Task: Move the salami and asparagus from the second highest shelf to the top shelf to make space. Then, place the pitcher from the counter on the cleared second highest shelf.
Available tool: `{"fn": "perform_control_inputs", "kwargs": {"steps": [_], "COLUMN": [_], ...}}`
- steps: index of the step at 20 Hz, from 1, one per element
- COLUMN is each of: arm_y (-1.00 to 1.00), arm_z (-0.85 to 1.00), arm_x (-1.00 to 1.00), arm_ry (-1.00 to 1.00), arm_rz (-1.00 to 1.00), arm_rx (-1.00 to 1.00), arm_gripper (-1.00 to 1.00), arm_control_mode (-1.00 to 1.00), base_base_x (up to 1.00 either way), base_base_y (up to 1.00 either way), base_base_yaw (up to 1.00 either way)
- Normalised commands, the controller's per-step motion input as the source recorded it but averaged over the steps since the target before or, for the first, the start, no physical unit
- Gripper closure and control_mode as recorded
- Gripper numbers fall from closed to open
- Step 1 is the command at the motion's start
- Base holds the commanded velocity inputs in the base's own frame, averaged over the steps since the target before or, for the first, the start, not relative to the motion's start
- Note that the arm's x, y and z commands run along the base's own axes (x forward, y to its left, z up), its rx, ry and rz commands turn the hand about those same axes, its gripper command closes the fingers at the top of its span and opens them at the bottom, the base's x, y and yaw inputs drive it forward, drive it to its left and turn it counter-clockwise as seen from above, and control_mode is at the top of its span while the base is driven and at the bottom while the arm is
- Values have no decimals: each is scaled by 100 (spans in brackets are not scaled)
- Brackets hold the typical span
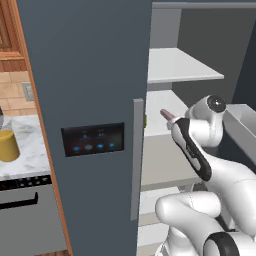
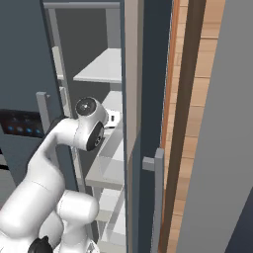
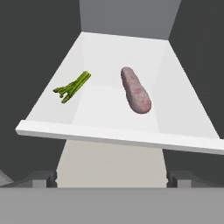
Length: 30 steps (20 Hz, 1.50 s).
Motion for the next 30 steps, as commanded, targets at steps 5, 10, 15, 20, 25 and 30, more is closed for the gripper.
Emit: {"fn": "perform_control_inputs", "kwargs": {"steps": [5, 10, 15, 20, 25, 30], "arm_y": [-9, 0, -2, -2, -2, -7], "arm_z": [-3, -12, -22, -26, -26, -18], "arm_x": [45, 46, 42, 42, 45, 44], "arm_ry": [0, 0, 0, 0, 0, 0], "arm_rz": [0, 0, 0, 0, -1, -2], "arm_rx": [0, 0, 0, -1, -2, -1], "arm_gripper": [-100, -100, -100, -100, -100, -100], "arm_control_mode": [-100, -100, -100, -100, -100, -100], "base_base_x": [0, 0, 0, 0, 0, 0], "base_base_y": [0, 0, 0, 0, 0, 0], "base_base_yaw": [0, 0, 0, 0, 0, 0]}}
